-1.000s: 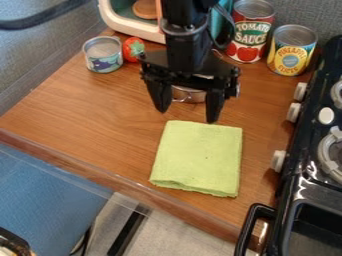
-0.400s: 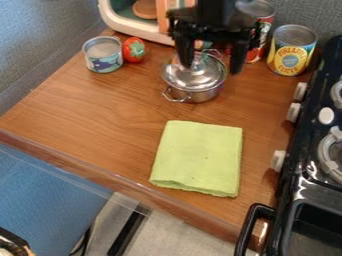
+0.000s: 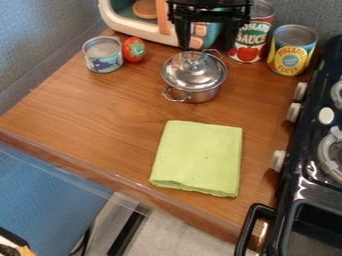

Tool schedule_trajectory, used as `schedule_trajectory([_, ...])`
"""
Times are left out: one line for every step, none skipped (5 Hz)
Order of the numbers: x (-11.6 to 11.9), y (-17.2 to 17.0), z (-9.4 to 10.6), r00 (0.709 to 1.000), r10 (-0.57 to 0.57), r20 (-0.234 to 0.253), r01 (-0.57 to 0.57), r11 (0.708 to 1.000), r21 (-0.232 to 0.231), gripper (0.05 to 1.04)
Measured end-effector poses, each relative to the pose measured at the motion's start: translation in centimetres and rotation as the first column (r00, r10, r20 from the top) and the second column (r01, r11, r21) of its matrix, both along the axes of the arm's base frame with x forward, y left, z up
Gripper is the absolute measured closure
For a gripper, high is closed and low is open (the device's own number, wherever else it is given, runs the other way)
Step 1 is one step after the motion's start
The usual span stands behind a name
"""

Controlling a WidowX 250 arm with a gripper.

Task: Open the lid of the silver pot

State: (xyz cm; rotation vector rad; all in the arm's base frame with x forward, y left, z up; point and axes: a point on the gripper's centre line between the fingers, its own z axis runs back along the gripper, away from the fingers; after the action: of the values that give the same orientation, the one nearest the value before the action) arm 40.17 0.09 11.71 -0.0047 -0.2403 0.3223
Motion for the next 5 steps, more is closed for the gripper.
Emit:
schedule_trajectory([1.4,0.6,-1.2,1.000,0.005,-0.022,-0.005,1.000,-0.021,0.083])
schedule_trajectory([2.0,0.7,-3.1,0.997,0.008,-0.074,-0.009,1.000,-0.007,0.083])
schedule_trajectory([2.3,1.0,-3.5,0.996,0.008,-0.093,-0.007,1.000,0.005,0.083])
schedule_trajectory([2.2,1.4,-4.0,0.994,0.021,-0.108,-0.020,1.000,0.007,0.120])
schedule_trajectory([2.1,1.6,-4.4,0.992,0.019,-0.126,-0.017,1.000,0.020,0.400])
